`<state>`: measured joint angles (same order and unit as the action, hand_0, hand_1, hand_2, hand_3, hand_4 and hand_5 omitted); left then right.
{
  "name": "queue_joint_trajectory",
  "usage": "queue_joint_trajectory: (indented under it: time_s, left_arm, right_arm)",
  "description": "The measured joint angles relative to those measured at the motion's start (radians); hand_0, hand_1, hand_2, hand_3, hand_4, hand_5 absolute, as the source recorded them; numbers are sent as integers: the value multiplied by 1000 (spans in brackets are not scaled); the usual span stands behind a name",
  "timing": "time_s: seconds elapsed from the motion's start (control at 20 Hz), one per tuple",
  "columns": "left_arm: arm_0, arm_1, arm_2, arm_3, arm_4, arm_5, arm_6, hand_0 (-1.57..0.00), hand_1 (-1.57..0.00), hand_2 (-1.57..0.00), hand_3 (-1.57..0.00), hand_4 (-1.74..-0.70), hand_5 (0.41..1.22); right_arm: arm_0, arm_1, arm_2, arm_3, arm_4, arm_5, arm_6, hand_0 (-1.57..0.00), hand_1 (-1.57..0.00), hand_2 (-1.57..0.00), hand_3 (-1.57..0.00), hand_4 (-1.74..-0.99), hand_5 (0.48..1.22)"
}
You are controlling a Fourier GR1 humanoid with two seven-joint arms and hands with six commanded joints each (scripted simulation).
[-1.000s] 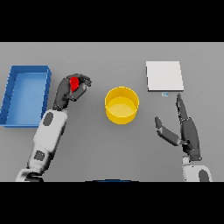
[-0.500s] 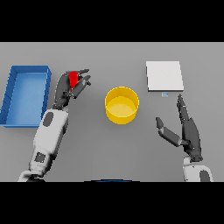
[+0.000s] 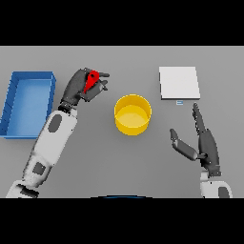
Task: Pick up the red beaker and tilt it to pour out 1 green nut into yellow bowl. Pick up the yellow bowl and place it on the metallic measuring scale.
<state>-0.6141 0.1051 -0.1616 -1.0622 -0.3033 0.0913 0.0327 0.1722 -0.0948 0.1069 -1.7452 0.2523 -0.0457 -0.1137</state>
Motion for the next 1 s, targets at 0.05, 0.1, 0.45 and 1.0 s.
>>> queue_joint_trajectory:
  time_s: [0.05, 0.1, 0.45, 1.0]
  left_arm:
    - [4, 8, -20, -12, -14, -5, 12, -1564, -1565, -1565, -1562, -1733, 1112]
    - [9, 16, -38, -26, -26, -9, 23, -1564, -1565, -1565, -1562, -1733, 1111]
    - [-49, 103, -222, -62, -232, -36, 205, -1569, -1569, -1569, -1569, -1739, 1132]
    - [-259, 207, -523, 3, -521, -220, 216, -1571, -1571, -1571, -1391, -1687, 1211]
  right_arm:
    - [9, 10, 8, -12, 4, -4, 4, 1, 1, 1, 1, -1256, 678]
    - [14, 14, 12, -20, 9, -7, 4, 1, 1, 1, 1, -1256, 678]
    - [-2, 11, 4, -7, -6, 2, 31, 1, 1, 1, 1, -1255, 689]
    - [1, 27, 10, -11, -17, 7, 26, 1, 1, 1, 1, -1287, 690]
